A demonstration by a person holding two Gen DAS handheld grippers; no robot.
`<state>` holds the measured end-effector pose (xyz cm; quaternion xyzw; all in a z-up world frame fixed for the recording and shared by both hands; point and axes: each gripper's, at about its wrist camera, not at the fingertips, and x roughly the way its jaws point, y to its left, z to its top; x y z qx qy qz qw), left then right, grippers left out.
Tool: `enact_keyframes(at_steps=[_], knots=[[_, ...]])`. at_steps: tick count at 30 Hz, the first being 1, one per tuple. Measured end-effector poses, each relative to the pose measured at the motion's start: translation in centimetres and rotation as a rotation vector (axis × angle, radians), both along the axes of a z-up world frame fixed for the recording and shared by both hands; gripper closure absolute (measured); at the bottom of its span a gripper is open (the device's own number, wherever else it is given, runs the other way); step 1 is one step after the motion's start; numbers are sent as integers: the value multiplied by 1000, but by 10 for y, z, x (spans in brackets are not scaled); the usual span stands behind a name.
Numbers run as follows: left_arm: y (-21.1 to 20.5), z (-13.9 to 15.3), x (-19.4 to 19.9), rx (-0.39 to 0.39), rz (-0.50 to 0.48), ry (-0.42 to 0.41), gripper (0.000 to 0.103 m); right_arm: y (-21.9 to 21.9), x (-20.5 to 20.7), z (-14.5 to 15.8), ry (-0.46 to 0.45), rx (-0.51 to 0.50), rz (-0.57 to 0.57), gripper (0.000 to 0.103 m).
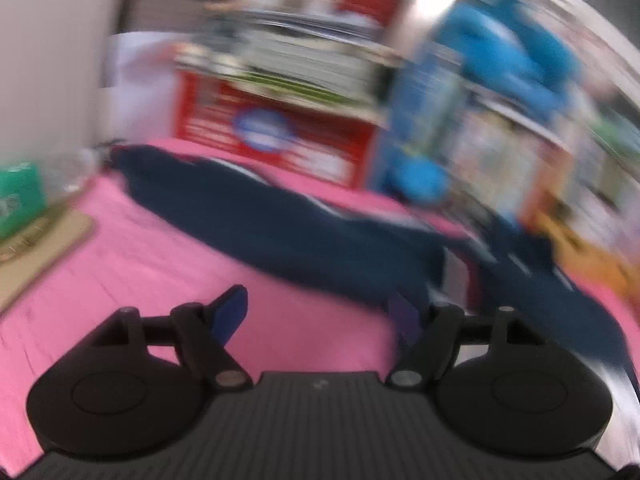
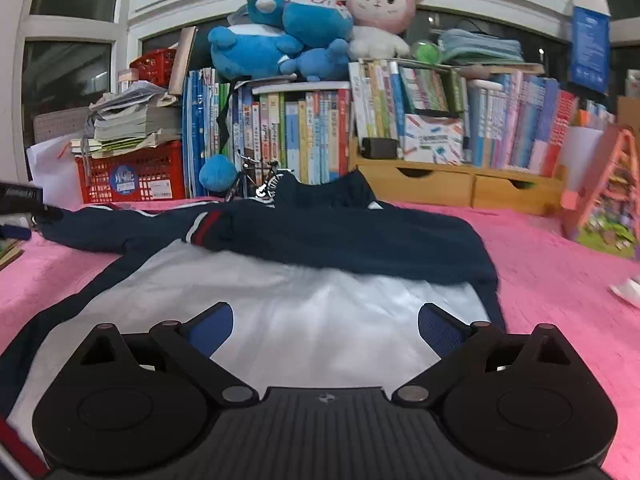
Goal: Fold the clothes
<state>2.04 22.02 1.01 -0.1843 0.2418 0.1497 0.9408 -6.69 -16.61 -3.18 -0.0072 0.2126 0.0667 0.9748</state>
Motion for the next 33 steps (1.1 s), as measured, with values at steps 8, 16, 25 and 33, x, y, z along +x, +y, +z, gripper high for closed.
enact_keyframes(at_steps=[8,16,25,33], knots=[[121,-29,85,30,310,28,29,25,44,-29,76,-44,52,6],[173,-56,123,34,430,81,30,26,58,-42,211,-24,56,6],[190,-66,133,-13,473,65,55,21,61,-44,250,2,63,3],[193,-56,123,-2,476,17,99,21,62,-44,255,7,64,2]])
